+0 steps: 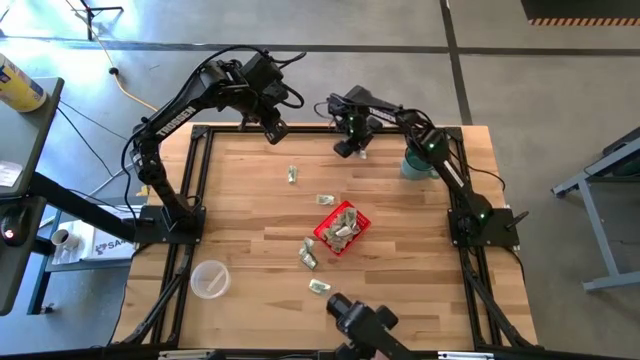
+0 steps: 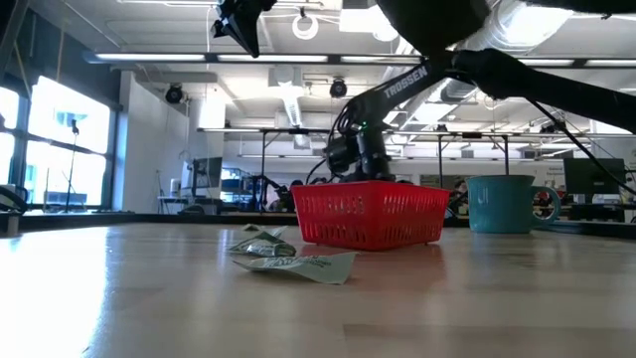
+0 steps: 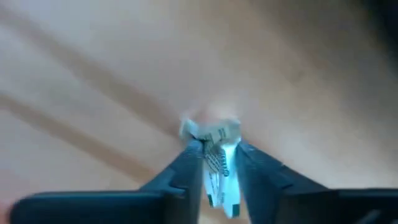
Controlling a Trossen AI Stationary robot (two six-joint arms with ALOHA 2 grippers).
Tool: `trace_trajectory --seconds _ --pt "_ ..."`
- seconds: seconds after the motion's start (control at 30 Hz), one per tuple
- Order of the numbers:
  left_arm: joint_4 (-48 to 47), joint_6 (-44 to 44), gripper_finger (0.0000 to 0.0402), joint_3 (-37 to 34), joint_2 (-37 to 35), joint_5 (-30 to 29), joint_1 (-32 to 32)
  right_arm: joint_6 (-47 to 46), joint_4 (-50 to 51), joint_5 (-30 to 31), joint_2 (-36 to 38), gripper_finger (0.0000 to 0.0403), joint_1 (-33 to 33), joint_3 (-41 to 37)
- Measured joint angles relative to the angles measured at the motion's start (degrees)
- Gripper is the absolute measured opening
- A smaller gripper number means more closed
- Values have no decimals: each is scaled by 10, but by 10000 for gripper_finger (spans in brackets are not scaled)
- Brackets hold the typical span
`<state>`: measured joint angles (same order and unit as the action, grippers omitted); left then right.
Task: Pick and place items into bin
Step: Put the white stevia pack into the red bin
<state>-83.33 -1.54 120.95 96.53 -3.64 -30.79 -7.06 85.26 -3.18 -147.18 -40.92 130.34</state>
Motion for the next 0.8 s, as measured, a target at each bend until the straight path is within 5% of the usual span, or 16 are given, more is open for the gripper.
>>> trace_trajectory --seconds 0.2,0.57,0.8 --pt "0 0 44 0 0 0 0 10 36 -46 4 8 22 -25" --pt "-19 13 37 -4 -4 5 0 42 16 -61 133 6 115 -26" --pt "95 9 30 -167 -118 14 27 117 -2 -77 210 5 220 -80"
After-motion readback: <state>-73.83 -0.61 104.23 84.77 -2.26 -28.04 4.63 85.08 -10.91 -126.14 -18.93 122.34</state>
